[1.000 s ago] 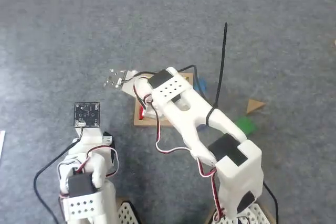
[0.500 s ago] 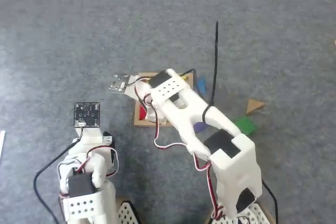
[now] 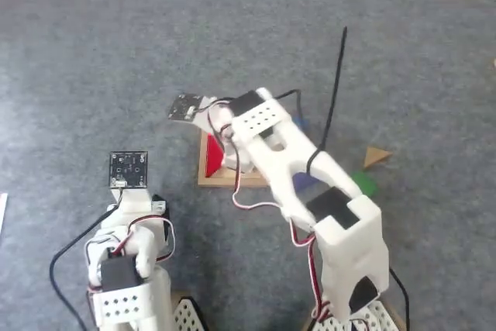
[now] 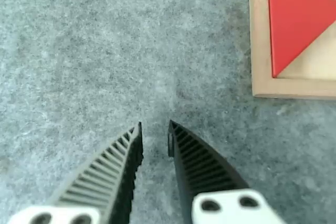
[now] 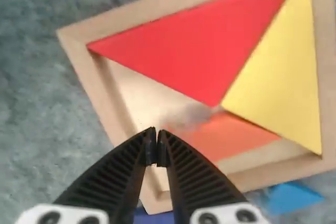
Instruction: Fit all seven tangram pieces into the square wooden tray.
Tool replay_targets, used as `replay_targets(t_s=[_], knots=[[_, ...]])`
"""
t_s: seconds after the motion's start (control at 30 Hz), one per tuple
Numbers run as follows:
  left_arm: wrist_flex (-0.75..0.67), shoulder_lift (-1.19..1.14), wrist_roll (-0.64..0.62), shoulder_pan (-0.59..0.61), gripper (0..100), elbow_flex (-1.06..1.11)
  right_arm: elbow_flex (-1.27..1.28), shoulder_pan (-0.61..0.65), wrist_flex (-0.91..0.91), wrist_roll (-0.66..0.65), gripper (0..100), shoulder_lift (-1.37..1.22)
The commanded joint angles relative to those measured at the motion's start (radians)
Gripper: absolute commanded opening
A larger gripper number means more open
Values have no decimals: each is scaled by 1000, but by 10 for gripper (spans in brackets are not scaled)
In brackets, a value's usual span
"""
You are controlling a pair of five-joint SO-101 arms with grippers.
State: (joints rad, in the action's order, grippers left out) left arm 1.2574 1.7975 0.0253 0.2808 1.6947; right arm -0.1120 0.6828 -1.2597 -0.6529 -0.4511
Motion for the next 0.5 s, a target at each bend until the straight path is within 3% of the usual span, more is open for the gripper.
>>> replay_targets(t_s=[0.0,0.47], knots=[[3,18,0,-3,81,-12,-51,30,28,9,20,73],[3,18,0,-3,81,-12,-51,-145,65,8,20,1]])
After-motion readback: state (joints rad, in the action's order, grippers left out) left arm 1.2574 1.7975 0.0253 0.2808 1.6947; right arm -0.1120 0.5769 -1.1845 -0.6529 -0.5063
